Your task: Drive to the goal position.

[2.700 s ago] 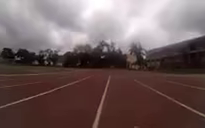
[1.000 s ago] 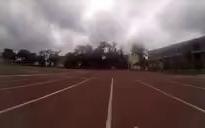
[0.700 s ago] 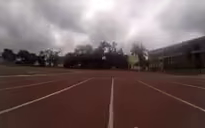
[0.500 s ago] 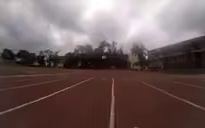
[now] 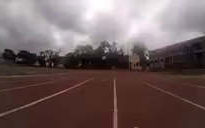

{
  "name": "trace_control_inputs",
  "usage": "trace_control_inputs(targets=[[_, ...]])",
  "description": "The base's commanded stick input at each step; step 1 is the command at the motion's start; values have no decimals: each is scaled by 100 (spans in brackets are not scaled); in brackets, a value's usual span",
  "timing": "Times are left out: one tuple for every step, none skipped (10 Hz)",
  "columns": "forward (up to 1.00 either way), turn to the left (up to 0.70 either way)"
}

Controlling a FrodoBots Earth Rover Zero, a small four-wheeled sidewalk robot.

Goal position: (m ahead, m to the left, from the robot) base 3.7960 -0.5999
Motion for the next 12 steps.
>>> trace_control_inputs(targets=[[70, 0], [70, 0], [70, 0], [70, 0], [70, 0], [70, 0], [70, 0], [70, 0], [70, 0], [70, 0], [70, 0], [70, 0]])
